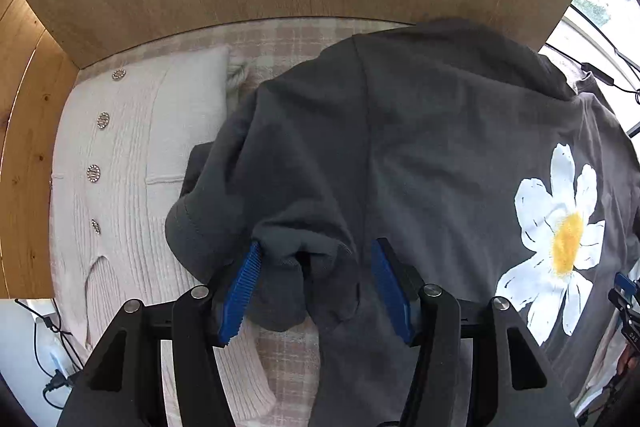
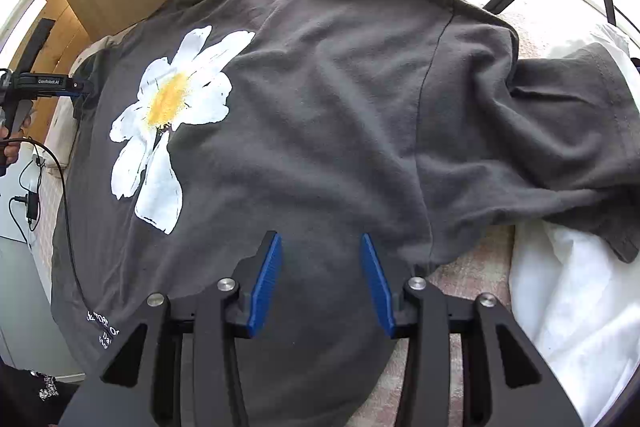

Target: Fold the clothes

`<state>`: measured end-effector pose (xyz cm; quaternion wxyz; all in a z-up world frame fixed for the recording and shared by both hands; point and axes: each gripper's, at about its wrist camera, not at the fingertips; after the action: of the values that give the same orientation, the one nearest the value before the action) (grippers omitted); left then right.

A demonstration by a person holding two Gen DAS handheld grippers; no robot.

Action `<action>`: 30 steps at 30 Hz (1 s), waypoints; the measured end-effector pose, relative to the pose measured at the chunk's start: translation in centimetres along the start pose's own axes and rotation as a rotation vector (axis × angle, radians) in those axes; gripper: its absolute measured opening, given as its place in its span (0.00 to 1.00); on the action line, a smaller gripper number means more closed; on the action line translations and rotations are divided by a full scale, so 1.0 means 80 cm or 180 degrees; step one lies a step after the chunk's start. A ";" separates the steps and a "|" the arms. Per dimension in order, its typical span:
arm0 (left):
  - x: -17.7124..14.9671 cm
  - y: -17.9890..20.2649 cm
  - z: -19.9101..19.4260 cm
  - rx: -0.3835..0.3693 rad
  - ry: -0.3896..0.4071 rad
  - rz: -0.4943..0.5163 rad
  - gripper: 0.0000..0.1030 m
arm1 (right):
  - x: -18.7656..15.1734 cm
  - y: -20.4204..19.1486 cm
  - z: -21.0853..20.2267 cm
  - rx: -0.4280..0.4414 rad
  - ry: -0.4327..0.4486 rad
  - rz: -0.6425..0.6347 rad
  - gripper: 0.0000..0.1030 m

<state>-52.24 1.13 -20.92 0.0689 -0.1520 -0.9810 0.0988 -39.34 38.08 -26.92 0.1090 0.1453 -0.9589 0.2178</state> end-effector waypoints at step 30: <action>-0.033 -0.044 0.006 0.0333 0.0789 -0.0197 0.10 | 0.004 0.005 -0.012 -0.0324 0.0047 -0.0008 0.32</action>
<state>-50.80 -3.05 -20.94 0.2004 -0.1289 -0.9627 0.1281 -39.64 38.78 -26.10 0.1236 0.1392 -0.9678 0.1697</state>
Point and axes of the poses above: each gripper's, at about its wrist camera, not at the fingertips, and z roughly the way its jaws point, y to its right, x to its top, and after that the axes turned 10 degrees about x, right-handed
